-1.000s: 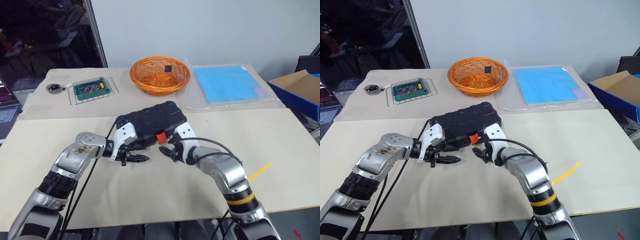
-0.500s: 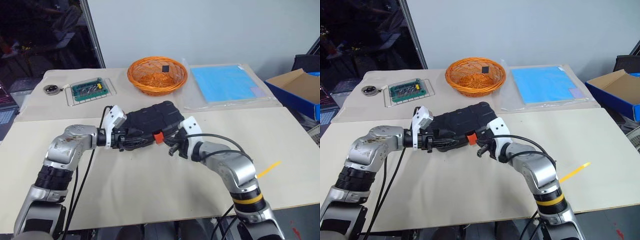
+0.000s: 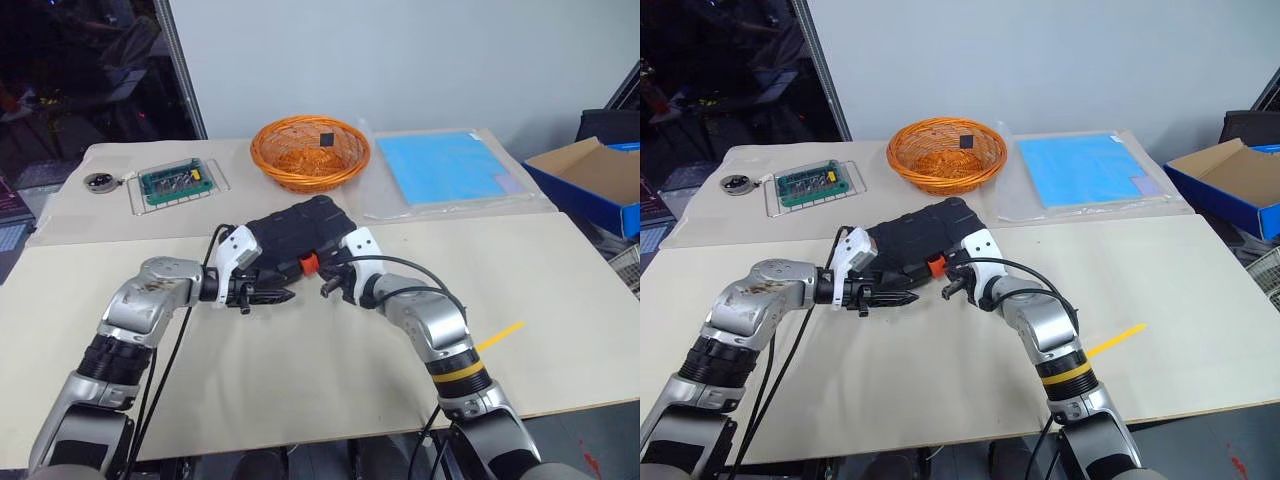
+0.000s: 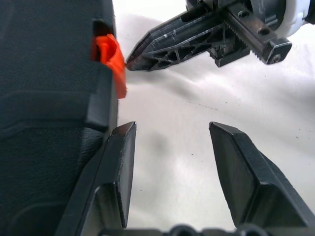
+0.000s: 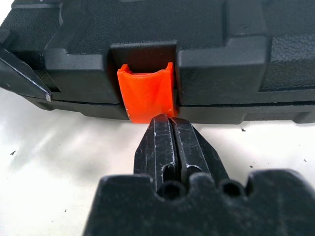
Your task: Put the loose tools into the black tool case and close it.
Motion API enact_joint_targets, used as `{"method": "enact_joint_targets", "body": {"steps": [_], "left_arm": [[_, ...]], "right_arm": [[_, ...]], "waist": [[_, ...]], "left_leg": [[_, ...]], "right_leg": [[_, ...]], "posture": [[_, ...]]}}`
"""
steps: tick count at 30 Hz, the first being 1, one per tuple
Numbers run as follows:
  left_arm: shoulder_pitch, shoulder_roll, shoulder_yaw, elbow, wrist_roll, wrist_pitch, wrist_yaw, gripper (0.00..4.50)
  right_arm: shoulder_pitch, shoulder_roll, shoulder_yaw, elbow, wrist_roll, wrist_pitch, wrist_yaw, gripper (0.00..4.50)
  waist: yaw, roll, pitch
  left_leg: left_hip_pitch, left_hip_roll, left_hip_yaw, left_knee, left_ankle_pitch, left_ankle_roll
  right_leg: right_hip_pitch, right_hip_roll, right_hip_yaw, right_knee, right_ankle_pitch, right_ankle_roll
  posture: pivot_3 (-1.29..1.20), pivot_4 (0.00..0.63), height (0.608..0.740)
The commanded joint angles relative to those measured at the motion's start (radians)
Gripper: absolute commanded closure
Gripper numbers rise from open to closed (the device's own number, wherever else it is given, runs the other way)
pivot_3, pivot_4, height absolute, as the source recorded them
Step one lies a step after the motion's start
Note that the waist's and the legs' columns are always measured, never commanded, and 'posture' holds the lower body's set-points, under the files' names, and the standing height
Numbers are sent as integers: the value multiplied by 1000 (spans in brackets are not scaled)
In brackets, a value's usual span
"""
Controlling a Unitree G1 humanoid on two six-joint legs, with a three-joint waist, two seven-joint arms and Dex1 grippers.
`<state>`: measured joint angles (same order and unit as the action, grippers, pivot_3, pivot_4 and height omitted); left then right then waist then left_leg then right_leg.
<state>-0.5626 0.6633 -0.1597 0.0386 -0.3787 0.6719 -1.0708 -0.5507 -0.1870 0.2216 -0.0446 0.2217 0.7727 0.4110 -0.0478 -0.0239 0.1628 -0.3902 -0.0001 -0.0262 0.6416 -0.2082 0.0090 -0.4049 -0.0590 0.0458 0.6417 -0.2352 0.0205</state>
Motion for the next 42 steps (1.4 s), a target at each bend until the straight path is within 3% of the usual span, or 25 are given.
{"method": "enact_joint_targets", "body": {"steps": [1,6,15,19,24,28,42], "left_arm": [[5,5,13,15,19,-14,14,1967],[11,1,22,14,9,-18,16,1967],[19,5,35,10,6,-25,18,1967],[9,-34,117,-23,-56,-43,39,1967],[-1,-34,152,-5,-48,-59,62,1967],[16,-7,89,31,29,-51,78,1967],[9,-24,45,27,61,-11,87,1967]], "right_arm": [[33,-12,-31,-170,58,-23,53,4491],[21,22,-46,-148,47,-81,38,4491],[-69,85,-19,121,-73,-245,-28,4491],[-58,76,24,184,-117,-282,-8,4491],[-42,75,38,169,-133,-300,12,4491],[-40,58,58,162,-163,-293,24,4491],[-36,12,91,95,-184,-132,63,4491]], "waist": [[1,0,0],[0,0,0],[-1,0,0],[0,0,0],[0,0,0],[0,0,0],[3,0,-1]], "left_leg": [[-1,0,0,0,0,0],[-1,0,0,0,0,0],[0,0,0,0,0,0],[0,0,0,0,0,0],[1,0,0,0,0,0],[1,0,0,0,0,0],[3,-1,0,0,0,0]], "right_leg": [[0,0,0,0,0,0],[-1,-1,0,-1,0,0],[-1,0,0,0,0,0],[-1,-1,1,0,0,0],[0,-1,0,0,0,0],[0,-1,0,0,0,0],[2,-1,0,0,0,1]], "posture": [[0,150,740],[0,150,740],[0,150,740],[0,150,740],[0,150,740],[0,150,740],[0,150,740]]}}
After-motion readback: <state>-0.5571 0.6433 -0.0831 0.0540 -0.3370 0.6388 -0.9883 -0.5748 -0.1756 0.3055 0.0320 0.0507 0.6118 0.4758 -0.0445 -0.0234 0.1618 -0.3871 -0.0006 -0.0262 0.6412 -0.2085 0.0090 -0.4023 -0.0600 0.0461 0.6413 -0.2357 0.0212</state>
